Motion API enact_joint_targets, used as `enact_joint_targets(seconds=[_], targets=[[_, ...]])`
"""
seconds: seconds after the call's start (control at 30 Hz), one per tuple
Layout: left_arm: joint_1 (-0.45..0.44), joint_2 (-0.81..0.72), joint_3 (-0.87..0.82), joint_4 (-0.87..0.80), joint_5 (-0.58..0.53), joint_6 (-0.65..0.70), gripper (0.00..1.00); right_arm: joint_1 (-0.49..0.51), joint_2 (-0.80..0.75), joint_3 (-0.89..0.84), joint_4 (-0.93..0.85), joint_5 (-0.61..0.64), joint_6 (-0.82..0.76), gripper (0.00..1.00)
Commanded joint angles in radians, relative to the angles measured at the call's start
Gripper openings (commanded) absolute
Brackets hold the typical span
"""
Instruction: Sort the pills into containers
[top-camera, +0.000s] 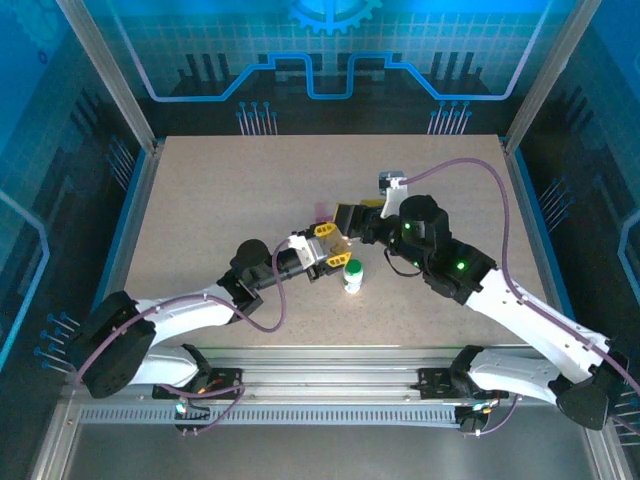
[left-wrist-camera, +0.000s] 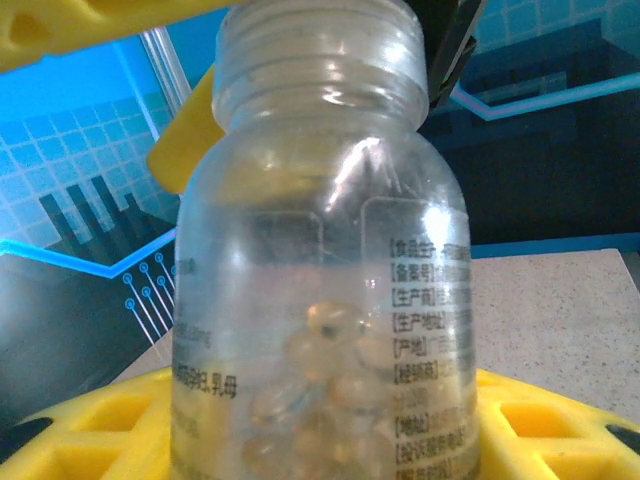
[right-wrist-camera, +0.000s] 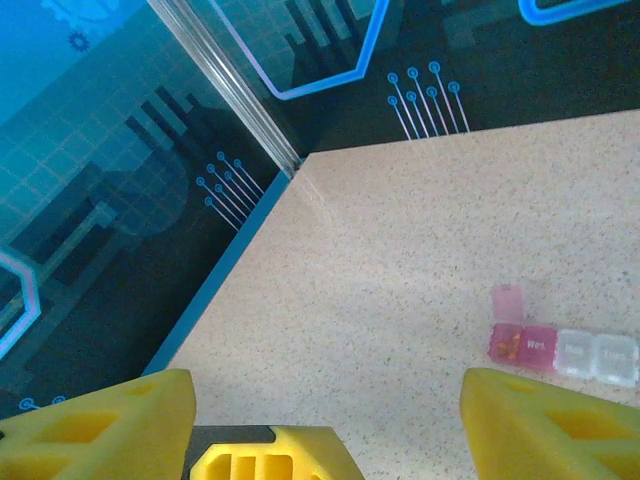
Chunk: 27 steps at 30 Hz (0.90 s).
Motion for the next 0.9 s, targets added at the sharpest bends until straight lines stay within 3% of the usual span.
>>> enact_joint_targets(seconds=[0.0,0.23,0.6,0.87], targets=[[-0.005,0.013,-0.009,0.108,0.030,-0.018,0.00,-0.008,-0.025,0.020,-0.001,0.025,-0.051,0.73],[0.006,0.022,-0.022,0.131,0.039,-0.050,0.00,-0.026,-0.084,0.038,0.002,-0.088,-0.185,0.75],[0.063,0.041,-0.057,0.247,0.108,-0.189,0.00,-0.101,-0.191,-0.048,0.018,-0.486,-0.650,0.76],[0.090,0.075,-0.065,0.366,0.204,-0.297,0.00,-0.126,-0.119,-0.084,0.081,-0.615,-0.674,0.78]])
